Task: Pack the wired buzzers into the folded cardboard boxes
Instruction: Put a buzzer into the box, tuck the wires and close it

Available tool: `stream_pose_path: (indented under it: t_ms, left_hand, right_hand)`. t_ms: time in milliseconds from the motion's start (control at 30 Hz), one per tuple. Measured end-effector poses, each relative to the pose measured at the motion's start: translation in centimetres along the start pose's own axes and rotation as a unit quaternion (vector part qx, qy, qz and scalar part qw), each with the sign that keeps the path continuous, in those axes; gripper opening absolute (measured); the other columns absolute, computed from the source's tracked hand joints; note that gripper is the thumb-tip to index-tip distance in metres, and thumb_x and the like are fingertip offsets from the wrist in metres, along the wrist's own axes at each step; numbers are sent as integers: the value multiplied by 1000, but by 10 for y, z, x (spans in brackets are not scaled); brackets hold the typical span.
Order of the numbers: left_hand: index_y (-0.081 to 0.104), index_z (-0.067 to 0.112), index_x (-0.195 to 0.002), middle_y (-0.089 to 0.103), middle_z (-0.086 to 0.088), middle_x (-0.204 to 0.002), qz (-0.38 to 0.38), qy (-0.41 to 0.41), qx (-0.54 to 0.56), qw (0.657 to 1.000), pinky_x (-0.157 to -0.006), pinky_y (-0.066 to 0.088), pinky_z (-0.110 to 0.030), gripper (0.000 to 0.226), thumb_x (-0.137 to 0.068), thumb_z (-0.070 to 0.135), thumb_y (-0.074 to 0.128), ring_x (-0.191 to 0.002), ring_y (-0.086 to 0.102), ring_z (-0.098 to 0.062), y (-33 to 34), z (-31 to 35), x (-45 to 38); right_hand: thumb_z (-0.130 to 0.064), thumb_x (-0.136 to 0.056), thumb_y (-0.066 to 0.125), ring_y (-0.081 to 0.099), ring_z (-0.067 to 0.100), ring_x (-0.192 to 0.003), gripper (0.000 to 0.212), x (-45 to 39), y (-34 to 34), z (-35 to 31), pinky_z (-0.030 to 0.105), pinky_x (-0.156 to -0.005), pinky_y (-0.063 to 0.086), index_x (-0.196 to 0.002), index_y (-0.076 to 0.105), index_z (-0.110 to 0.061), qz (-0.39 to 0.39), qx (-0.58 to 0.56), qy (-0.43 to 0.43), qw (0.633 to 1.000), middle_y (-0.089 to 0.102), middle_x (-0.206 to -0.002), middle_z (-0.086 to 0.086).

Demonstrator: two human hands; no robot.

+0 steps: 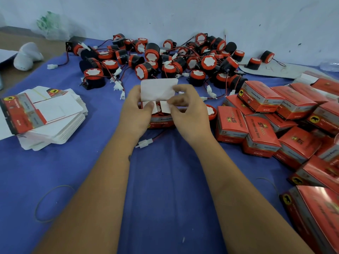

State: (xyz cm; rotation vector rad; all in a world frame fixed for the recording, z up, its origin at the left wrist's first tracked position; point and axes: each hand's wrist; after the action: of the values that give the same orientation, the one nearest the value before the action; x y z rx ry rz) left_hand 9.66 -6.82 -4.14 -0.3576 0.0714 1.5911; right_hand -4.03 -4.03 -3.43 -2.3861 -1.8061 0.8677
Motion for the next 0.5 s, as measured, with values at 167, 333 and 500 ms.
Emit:
stream_pose_path:
  t_ms: [167,333,500]
  left_hand:
    - [68,26,-88,67,1,-100,57,71,-126,988,-87,52,-41,26,-90,2,60,-105,60,-25,-6,2,1]
    - [68,14,-116,58,-2,-133,-112,-63,-103,986,-84,47,-21,28,-94,23,54,-115,52,-16,-34,4,-13]
    - [65,34,-121,41,13,-151,-132,14,-94,987,-111,34,-27,33,-90,21,69,-136,37,-1,-37,2,-3]
  right_hand:
    - [5,-90,57,50,7,-99,42,2,2,3,27,-88,49,-123,56,-21,0,50,-58,997,49,-123,-3]
    - [11,-84,45,49,15,-118,43,3,-5,8,28,-106,39,-111,72,-8,-47,79,-32,995,64,-117,-2]
    - [-24,-83,60,35,6,-123,30,4,-11,6,18,-106,29,-107,74,-14,-73,81,-32,994,65,-112,-11]
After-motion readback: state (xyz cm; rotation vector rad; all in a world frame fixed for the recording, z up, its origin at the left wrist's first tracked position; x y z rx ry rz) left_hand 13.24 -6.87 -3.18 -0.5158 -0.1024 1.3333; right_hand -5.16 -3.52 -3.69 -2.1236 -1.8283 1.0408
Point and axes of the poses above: each hand's wrist, its own x-axis away from the middle knuckle, its own y-axis out of the palm, z = x × y
